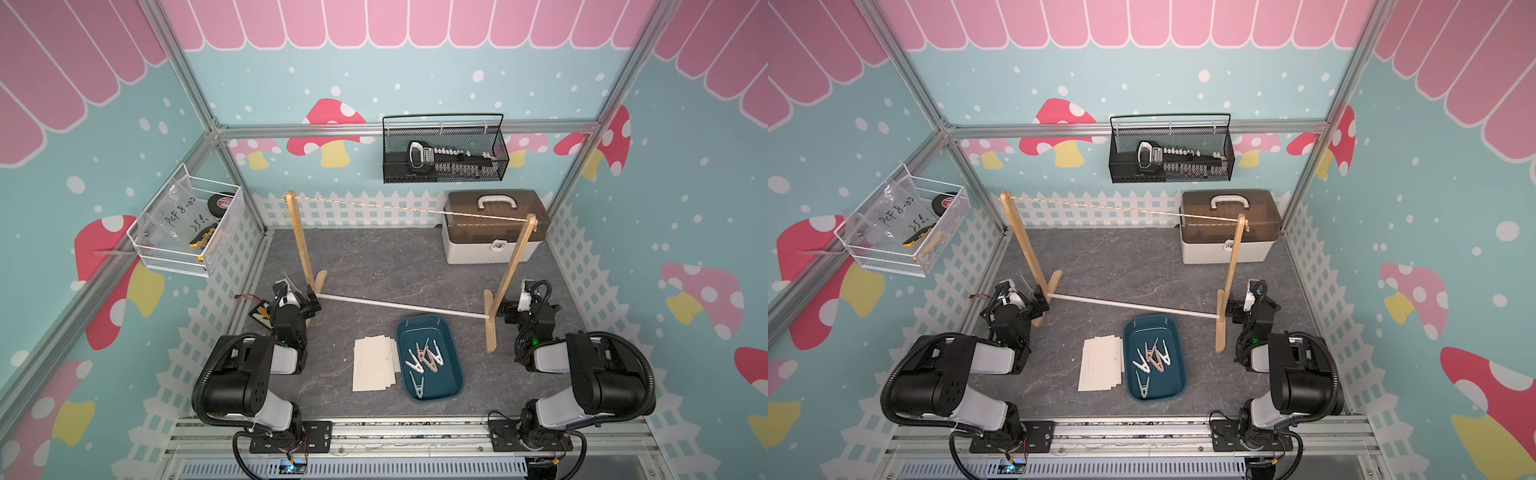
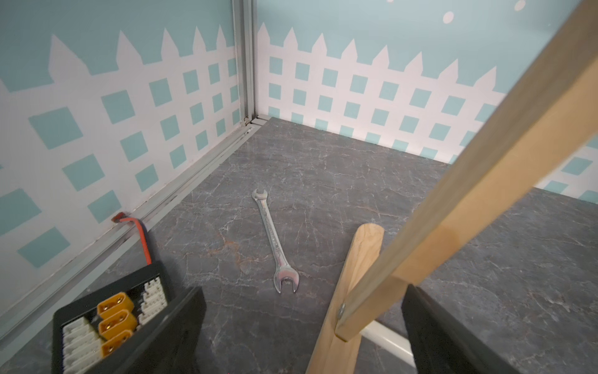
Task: Remove the postcards from the strings
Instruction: Reset both arms
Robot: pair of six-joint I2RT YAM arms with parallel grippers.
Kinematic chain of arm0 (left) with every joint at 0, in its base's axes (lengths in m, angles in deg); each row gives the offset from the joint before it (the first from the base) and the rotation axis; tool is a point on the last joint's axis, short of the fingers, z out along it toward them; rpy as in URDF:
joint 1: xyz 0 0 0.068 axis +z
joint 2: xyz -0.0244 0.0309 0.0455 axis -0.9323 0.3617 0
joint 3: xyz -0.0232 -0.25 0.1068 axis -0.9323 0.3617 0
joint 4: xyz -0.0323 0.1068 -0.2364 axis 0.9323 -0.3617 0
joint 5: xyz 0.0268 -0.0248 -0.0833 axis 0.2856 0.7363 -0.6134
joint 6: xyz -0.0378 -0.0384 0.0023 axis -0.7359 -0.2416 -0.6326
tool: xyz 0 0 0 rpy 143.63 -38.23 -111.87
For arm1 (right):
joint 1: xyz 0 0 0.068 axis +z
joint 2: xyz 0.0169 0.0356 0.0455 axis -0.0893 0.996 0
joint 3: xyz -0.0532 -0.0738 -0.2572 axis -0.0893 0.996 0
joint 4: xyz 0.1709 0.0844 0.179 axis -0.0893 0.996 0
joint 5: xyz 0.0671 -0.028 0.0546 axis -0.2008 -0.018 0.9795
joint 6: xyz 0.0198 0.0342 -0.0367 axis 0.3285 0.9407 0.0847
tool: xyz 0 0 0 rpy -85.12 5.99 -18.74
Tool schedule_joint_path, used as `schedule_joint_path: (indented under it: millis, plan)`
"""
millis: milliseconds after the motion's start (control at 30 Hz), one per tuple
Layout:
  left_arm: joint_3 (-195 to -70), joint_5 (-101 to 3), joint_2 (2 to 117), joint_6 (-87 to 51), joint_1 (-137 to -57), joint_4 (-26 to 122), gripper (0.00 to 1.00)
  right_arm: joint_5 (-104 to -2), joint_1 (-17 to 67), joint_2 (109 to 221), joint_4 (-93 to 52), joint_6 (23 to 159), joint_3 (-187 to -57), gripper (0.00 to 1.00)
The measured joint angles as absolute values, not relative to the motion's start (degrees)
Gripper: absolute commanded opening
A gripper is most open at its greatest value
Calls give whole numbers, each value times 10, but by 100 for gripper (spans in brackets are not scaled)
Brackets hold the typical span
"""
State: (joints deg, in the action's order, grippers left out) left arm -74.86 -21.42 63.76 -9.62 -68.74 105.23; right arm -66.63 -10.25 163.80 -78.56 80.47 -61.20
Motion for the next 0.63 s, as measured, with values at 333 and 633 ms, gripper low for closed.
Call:
schedule_joint_path:
  millis: [333, 633]
  plan:
    - [-805, -203, 638, -65, -719, 987, 99, -661, -97, 1638, -780, 798, -625, 99]
    - [-806, -198, 638, -60, -719, 967, 99, -661, -97, 1638, -779, 796, -625, 99]
